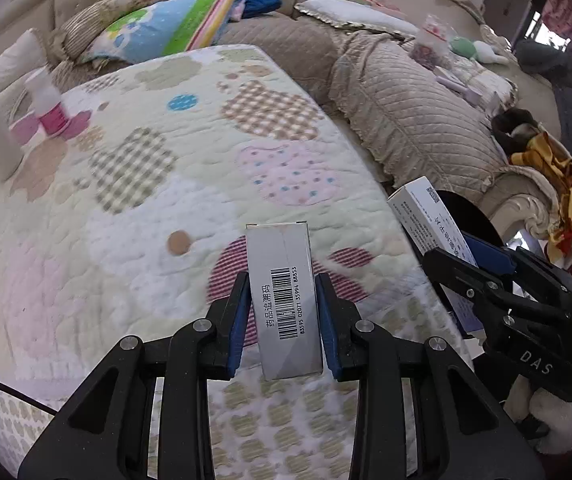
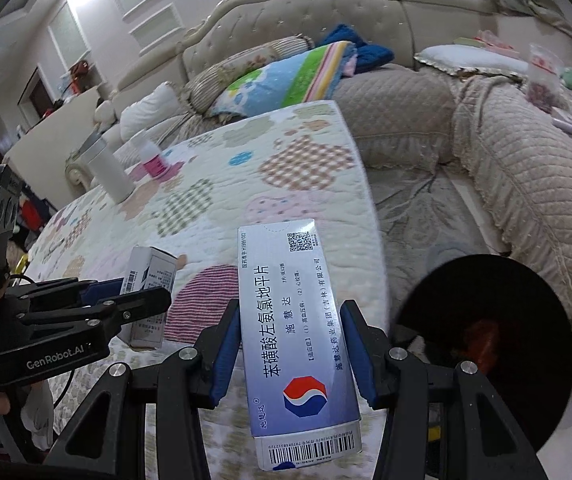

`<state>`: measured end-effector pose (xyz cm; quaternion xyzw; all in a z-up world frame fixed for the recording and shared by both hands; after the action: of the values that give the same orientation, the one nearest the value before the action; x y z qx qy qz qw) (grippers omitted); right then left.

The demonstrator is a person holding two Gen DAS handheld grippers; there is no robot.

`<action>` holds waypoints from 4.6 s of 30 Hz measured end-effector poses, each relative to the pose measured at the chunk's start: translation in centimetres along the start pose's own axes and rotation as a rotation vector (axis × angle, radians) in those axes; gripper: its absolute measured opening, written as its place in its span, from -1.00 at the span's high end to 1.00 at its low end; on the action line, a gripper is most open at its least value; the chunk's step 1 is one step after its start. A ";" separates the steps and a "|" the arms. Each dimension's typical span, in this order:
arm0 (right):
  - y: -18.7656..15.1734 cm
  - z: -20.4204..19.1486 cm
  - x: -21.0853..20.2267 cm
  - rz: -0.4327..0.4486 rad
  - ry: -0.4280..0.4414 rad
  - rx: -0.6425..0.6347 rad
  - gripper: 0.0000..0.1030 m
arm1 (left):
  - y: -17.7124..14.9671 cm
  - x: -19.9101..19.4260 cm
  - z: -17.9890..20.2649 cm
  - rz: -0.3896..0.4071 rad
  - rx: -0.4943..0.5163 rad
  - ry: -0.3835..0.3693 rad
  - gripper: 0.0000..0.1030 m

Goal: Collect trash

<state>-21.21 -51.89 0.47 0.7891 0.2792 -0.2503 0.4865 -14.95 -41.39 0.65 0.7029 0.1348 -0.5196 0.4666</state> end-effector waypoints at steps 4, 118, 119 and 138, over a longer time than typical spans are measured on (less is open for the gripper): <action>0.0 1.8 -1.3 0.014 -0.026 0.025 0.07 | 0.5 0.1 1.8 0.001 0.024 -0.017 0.42; 3.4 -0.3 -18.8 0.474 -0.414 -0.047 -0.69 | 3.2 -14.3 5.0 0.509 0.029 -0.017 -0.10; 3.4 -0.2 -18.8 0.474 -0.416 -0.046 -0.69 | 3.3 -14.3 5.0 0.510 0.028 -0.019 -0.10; 3.4 0.7 -17.8 0.432 -0.441 -0.033 -0.69 | 3.4 -12.9 5.1 0.481 0.027 -0.037 -0.10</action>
<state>-31.78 -57.33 14.19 0.7488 -0.0033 -0.3019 0.5900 -21.20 -43.48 13.31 0.7113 -0.0522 -0.4080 0.5700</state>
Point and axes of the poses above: each gripper's, at about its wrist camera, not at the fingertips, and x roughly the way its jaws point, z to its right, y to its top, the point moved 9 cm from there along x, roughly the way its jaws point, and after that the axes turned 11 degrees about y, right-handed, at the moved point
